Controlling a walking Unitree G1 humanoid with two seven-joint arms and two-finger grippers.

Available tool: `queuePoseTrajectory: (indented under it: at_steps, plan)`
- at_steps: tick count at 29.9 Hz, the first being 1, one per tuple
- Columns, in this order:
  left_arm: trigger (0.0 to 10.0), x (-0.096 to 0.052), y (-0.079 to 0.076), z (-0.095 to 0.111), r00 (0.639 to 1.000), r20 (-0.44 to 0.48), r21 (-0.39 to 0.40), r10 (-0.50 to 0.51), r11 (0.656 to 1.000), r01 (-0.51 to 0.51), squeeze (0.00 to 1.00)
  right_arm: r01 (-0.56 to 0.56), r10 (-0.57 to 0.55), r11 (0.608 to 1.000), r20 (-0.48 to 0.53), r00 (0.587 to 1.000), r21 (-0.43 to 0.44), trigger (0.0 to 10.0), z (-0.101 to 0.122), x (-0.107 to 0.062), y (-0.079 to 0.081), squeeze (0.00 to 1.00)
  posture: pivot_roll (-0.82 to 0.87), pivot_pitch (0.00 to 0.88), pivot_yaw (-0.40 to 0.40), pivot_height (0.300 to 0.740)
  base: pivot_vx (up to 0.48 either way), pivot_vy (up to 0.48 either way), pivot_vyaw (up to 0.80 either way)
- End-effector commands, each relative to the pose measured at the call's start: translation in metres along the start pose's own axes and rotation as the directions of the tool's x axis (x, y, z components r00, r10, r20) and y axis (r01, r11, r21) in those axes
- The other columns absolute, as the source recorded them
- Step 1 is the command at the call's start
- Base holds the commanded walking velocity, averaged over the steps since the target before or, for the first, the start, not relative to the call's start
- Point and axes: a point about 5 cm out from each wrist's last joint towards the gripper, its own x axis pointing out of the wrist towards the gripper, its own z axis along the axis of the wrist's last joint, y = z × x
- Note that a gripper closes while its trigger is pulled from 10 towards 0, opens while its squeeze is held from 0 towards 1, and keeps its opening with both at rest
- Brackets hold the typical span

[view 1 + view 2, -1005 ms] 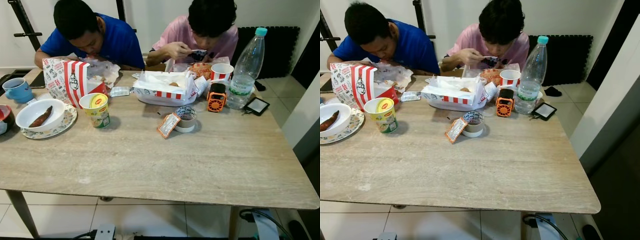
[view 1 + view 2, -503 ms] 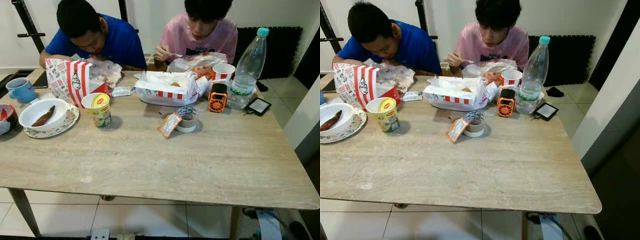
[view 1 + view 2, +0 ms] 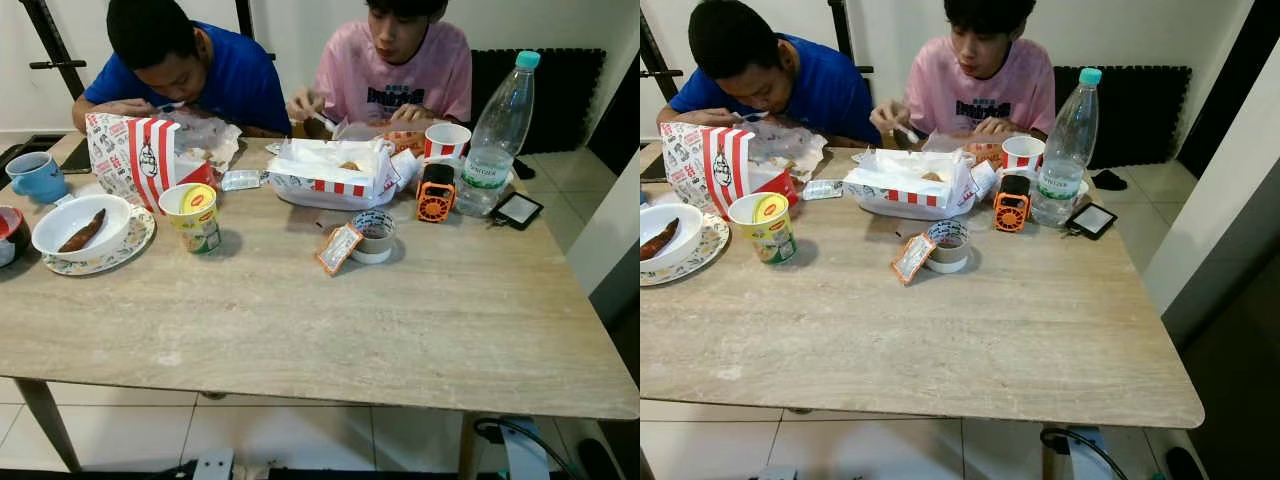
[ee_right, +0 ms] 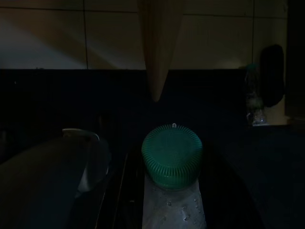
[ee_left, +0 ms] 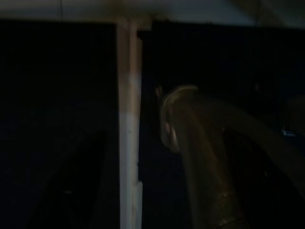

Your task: Restocking fridge

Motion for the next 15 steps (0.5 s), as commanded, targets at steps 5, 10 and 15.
queuePoseTrajectory:
  at_steps: [5, 10, 15]
  plan:
    - [10.0, -0.003, 0.003, -0.019, 0.998, -0.057, -0.003, 0.008, 1.000, -0.008, 0.00, 0.025, -0.024, 1.000, -0.008, 1.000, 0.019, 10.0, -0.007, -0.001, -0.008, 0.00, 0.04, 0.000, 0.006, 0.740, 0.000, 0.000, 0.00]
    - [10.0, -0.004, 0.005, -0.025, 0.997, -0.070, -0.014, 0.020, 1.000, -0.021, 0.00, 0.034, -0.033, 0.999, -0.025, 0.999, 0.029, 10.0, -0.014, -0.001, -0.011, 0.00, 0.03, 0.000, 0.004, 0.740, 0.000, 0.000, 0.00]
    - [10.0, -0.005, 0.007, -0.025, 0.997, -0.069, -0.013, 0.025, 1.000, -0.026, 0.00, 0.034, -0.034, 0.999, -0.031, 0.999, 0.009, 10.0, -0.016, -0.002, -0.013, 0.00, 0.01, 0.000, -0.009, 0.740, 0.000, 0.000, 0.00]
